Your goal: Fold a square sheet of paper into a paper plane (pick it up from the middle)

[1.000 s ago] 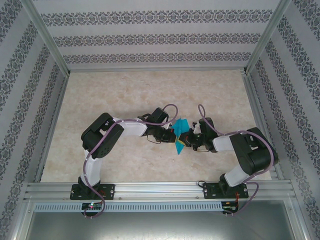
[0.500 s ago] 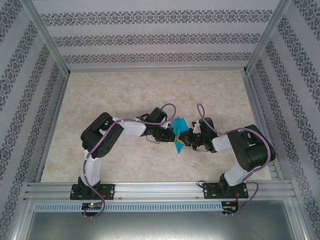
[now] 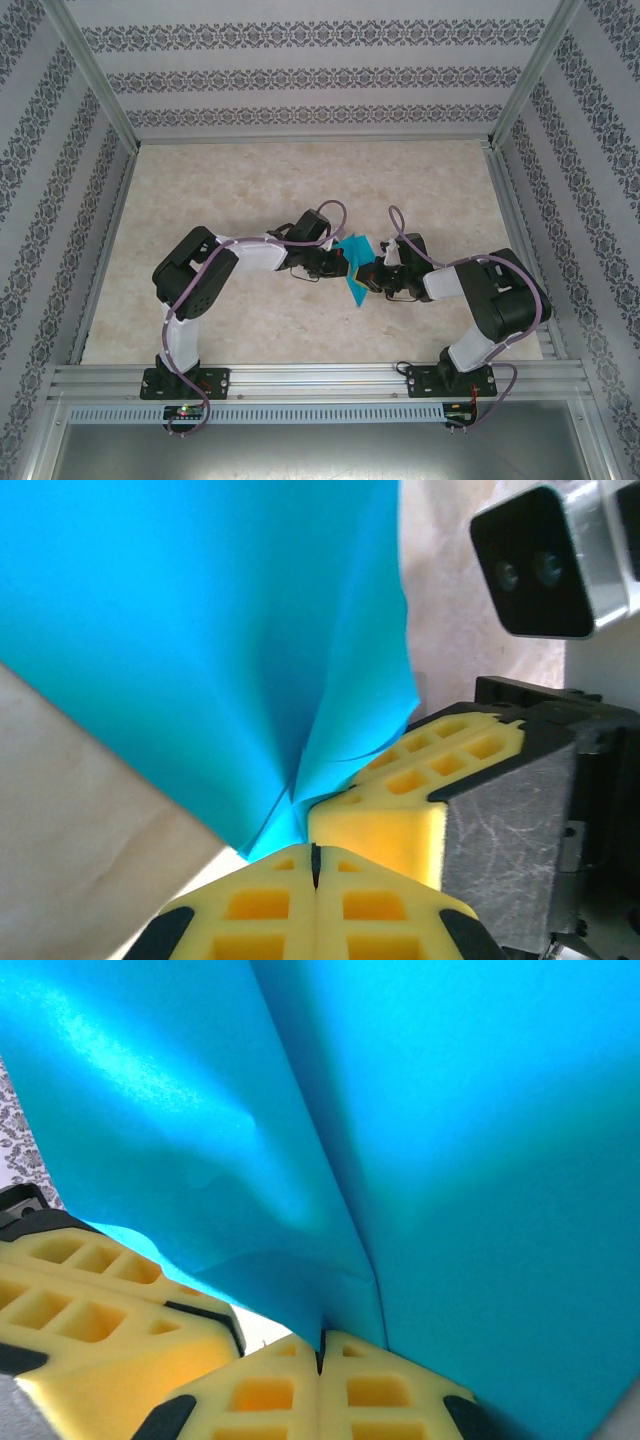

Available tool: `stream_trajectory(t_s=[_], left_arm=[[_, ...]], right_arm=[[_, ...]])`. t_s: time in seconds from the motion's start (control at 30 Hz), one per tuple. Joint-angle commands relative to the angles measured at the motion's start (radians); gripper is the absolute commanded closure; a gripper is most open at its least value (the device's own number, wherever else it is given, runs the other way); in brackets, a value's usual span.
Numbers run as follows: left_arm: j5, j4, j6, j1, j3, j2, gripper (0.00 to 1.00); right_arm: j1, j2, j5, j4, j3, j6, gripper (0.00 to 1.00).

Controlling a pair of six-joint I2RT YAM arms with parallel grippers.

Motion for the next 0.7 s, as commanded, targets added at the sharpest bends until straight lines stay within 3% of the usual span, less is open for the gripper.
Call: stream_trajectory(t_s=[0.0,0.23,0.67], left_arm=[[-0.015,0.015,-0.02,0.011,0.013,-0.046,0.87],[-0.02,-0.01,-0.024,0.011,0.045,-0.049,0.68],[-0.021,-0.035,-0.024,0.011,0.123,0.013,0.62]], right_arm=[[0.009,0.069,0.118,-0.166,-0.036,-0.054,0.95],[0.014,0.069,0.125,-0.183,-0.028,-0.075,0.91],[0.039,0.063,0.154,-0.238,-0.008,-0.118,0.9]])
